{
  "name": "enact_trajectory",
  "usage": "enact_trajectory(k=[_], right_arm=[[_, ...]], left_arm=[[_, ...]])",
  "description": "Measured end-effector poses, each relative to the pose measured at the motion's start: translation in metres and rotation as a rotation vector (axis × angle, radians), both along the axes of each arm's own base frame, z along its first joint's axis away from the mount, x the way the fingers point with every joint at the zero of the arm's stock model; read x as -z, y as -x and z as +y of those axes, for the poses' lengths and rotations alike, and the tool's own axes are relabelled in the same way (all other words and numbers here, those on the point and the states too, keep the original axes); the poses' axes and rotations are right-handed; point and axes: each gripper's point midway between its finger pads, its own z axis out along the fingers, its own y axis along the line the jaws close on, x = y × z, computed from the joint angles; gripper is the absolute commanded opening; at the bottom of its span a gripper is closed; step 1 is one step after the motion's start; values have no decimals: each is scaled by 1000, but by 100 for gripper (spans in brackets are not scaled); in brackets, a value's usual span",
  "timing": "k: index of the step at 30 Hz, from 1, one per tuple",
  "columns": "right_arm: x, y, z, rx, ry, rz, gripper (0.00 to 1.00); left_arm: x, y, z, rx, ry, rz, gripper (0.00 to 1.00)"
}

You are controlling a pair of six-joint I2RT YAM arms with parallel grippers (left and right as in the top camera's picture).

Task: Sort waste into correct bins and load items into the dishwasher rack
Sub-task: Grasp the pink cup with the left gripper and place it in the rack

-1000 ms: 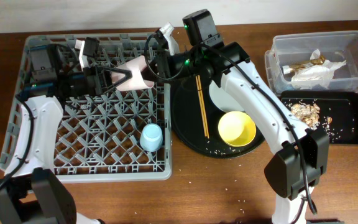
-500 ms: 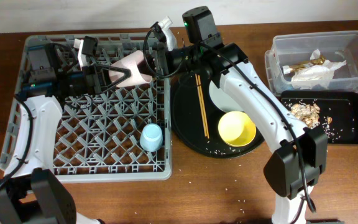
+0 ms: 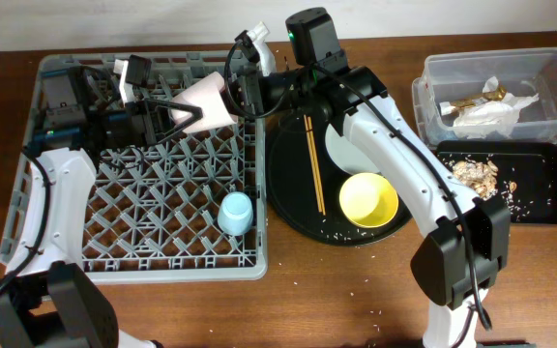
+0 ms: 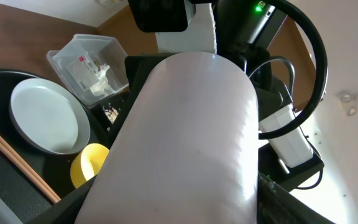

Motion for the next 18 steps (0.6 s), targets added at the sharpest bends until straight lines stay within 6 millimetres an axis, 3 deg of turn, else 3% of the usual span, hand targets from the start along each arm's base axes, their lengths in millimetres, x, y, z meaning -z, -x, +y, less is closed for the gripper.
enact_trajectory(k=[1, 2, 8, 12, 14, 15, 17, 18], right_arm=[[2, -5, -1, 24, 13, -9, 46], [4, -7, 0, 37, 23, -14, 50], [13, -15, -10, 80, 57, 7, 52], [16, -32, -36, 123, 67, 11, 51], [20, -31, -42, 121, 79, 24, 52], [27, -30, -52, 127, 100, 58, 52], [40, -43, -93, 197, 141, 125, 52], [48, -53, -127, 255, 168, 158, 52]], left_arm=[[0, 0, -1, 2, -1, 2, 45], [2, 2, -11, 20, -10, 5, 44], [-1, -2, -13, 20, -26, -54, 44], [2, -8, -12, -5, -54, -78, 44], [2, -9, -12, -8, -57, -78, 43], [3, -10, -12, -15, -64, -77, 43], [9, -16, -10, -49, -98, -75, 43], [13, -21, -9, -77, -126, -70, 43]])
